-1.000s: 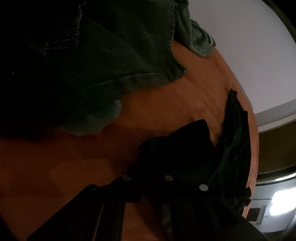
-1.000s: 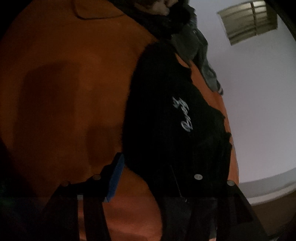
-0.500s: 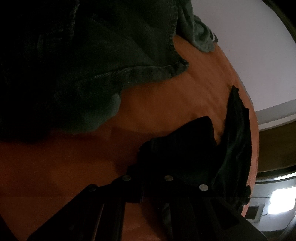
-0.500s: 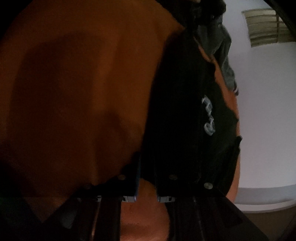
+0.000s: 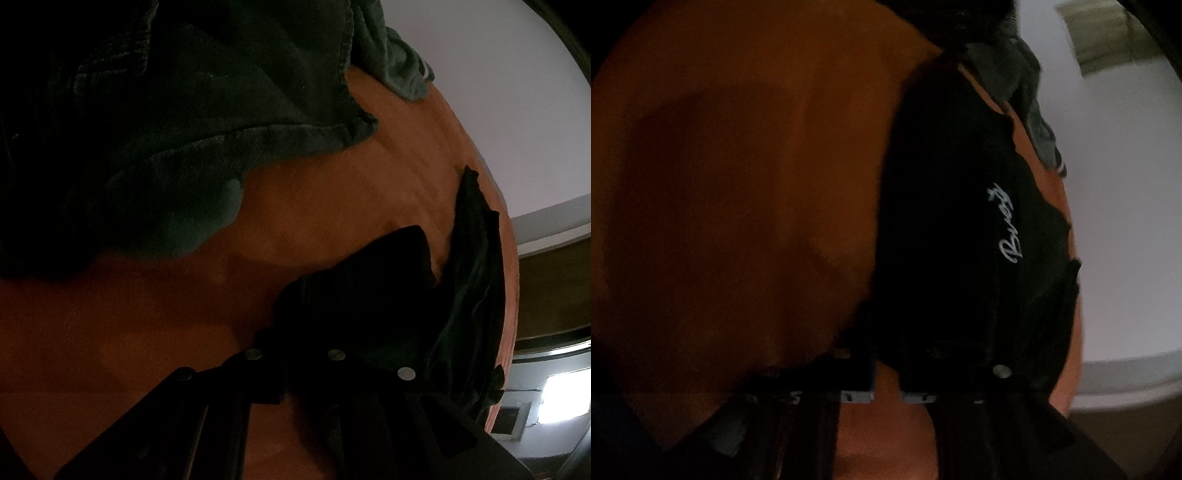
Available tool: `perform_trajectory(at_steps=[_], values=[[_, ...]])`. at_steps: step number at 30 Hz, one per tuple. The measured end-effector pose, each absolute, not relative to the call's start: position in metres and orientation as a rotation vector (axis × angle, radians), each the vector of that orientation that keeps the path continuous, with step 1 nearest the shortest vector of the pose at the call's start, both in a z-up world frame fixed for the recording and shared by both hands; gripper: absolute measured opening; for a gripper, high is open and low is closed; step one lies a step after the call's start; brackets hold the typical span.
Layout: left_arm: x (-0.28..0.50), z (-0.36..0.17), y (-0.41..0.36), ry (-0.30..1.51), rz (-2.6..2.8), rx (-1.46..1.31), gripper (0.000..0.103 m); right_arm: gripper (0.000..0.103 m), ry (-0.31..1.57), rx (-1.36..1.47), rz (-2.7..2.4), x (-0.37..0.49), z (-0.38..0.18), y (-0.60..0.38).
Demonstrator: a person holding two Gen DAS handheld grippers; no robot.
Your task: Fold clothes
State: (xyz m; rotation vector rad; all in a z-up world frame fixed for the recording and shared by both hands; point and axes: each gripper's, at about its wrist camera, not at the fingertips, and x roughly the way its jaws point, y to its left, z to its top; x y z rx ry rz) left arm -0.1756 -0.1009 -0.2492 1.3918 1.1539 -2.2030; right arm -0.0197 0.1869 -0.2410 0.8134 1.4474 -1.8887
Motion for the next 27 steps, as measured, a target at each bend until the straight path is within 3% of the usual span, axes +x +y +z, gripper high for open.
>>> perform_trajectory(at_steps=[5, 7, 11, 14, 15, 16, 24, 26, 27], values=[[-0.174, -0.250, -0.103, 1.171, -2.207, 1.384, 0.006, 0.006, 1.298, 0.820, -1.913, -0.014, -0.208, 0.180], [-0.174, -0.252, -0.102, 1.170, -2.201, 1.391, 0.006, 0.000, 1.319, 0.797, -1.903, -0.007, -0.208, 0.179], [-0.173, -0.253, -0.100, 1.164, -2.196, 1.397, 0.006, 0.000, 1.404, 0.735, -1.871, 0.009, -0.217, 0.177], [-0.173, -0.253, -0.101, 1.168, -2.196, 1.399, 0.006, 0.022, 1.454, 0.693, -1.858, 0.017, -0.220, 0.177], [-0.173, -0.253, -0.102, 1.171, -2.193, 1.399, 0.006, 0.037, 1.461, 0.682, -1.868, 0.015, -0.219, 0.178], [-0.173, -0.253, -0.102, 1.174, -2.191, 1.399, 0.006, 0.044, 1.474, 0.667, -1.876, 0.012, -0.219, 0.178], [-0.173, -0.252, -0.100, 1.164, -2.190, 1.400, 0.006, 0.044, 1.543, 0.734, -1.847, -0.006, -0.239, 0.179], [-0.174, -0.252, -0.100, 1.151, -2.194, 1.401, 0.006, 0.037, 1.585, 0.706, -1.839, -0.005, -0.243, 0.180], [-0.173, -0.252, -0.100, 1.148, -2.194, 1.403, 0.006, 0.025, 1.598, 0.706, -1.828, -0.004, -0.246, 0.181]])
